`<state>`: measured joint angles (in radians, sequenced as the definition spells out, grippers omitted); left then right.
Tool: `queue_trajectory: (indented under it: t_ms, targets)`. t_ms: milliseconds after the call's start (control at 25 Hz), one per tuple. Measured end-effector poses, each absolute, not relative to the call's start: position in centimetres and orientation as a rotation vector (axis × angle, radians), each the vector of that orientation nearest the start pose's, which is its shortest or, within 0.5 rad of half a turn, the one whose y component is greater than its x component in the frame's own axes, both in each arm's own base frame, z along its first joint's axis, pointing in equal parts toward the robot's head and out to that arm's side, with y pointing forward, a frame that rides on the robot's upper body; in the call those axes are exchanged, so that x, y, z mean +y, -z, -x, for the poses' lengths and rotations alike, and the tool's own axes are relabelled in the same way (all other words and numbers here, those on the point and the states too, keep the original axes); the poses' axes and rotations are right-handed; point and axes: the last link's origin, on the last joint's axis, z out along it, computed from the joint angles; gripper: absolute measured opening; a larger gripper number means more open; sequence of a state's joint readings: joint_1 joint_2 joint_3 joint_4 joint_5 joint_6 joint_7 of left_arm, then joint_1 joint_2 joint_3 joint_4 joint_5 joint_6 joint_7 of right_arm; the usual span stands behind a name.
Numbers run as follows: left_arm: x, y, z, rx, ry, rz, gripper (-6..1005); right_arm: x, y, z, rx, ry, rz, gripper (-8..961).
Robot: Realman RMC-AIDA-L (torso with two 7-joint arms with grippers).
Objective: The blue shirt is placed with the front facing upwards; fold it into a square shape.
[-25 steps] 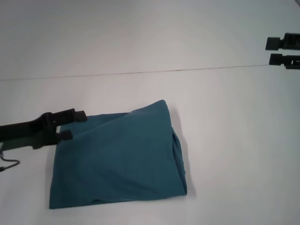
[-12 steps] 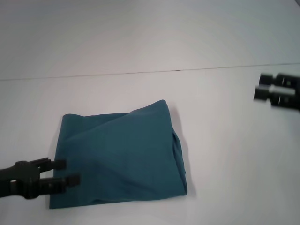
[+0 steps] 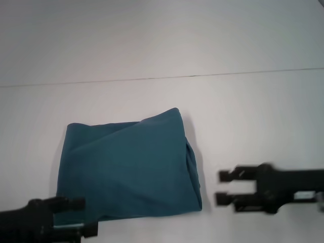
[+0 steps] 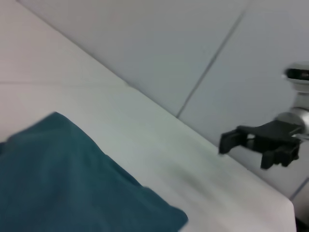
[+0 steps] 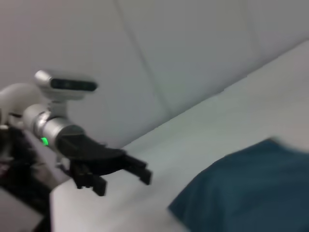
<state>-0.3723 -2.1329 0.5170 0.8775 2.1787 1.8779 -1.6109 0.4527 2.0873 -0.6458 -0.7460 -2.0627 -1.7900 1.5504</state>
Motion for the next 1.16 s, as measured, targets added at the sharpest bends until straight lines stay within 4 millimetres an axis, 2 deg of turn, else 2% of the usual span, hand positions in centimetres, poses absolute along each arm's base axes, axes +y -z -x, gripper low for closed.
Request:
queue_trajectory:
  t_ms: [200, 400, 720, 960, 1160]
  targets:
    - [25.1, -1.9, 29.5, -1.025, 0.698, 2.782, 910, 28.4, 2.6, -26.3, 0.981, -0.786, 2.917, 730]
    - [24.6, -1.1, 29.7, -1.000, 0.693, 2.800, 909, 28.4, 4.9, -26.0, 1.012, -0.709, 2.969, 729]
    - [24.6, -0.5, 29.5, -1.017, 0.715, 2.809, 910, 28.4, 5.4, -26.1, 1.021, -0.680, 2.976, 729]
    - [25.9, 0.3, 29.3, -1.124, 0.711, 2.768, 909, 28.3, 5.4, -26.0, 1.021, -0.691, 2.982, 730]
    - [26.1, 0.4, 29.2, -1.127, 0.712, 2.772, 909, 28.3, 5.4, -25.9, 1.020, -0.699, 2.984, 730]
